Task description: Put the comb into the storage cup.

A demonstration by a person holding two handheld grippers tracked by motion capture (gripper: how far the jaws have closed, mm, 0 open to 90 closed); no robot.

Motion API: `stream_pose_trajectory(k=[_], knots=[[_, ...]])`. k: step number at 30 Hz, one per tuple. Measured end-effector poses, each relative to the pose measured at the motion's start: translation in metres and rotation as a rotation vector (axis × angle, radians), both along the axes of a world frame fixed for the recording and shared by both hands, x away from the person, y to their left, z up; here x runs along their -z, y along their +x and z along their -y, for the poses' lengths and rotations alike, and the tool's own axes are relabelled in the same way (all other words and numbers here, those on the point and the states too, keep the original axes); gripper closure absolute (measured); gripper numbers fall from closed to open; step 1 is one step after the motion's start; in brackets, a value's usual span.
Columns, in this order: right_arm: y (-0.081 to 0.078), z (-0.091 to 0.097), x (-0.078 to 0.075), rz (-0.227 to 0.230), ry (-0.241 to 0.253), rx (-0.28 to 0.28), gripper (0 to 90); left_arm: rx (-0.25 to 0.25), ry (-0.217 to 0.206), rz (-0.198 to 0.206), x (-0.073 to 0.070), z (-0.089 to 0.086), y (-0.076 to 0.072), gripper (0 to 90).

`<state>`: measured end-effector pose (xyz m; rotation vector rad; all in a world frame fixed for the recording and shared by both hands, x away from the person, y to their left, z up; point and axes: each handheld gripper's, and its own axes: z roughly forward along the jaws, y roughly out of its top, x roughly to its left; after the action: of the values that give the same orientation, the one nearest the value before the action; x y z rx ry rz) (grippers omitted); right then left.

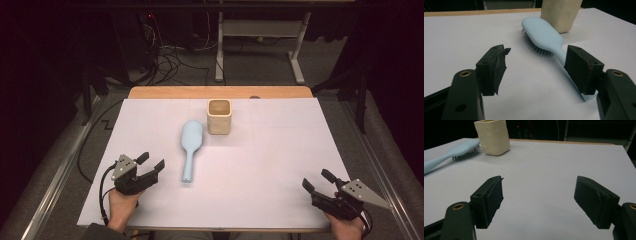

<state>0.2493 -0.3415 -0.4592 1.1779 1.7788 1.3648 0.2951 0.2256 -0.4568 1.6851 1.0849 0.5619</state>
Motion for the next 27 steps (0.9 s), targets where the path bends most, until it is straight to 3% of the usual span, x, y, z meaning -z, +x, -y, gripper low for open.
stream_pose_trajectory(k=[27], knots=[[0.000,0.000,0.000,-0.002,0.002,0.003,23.4,0.020,0.003,-0.004,-0.004,0.011,0.008,34.8]])
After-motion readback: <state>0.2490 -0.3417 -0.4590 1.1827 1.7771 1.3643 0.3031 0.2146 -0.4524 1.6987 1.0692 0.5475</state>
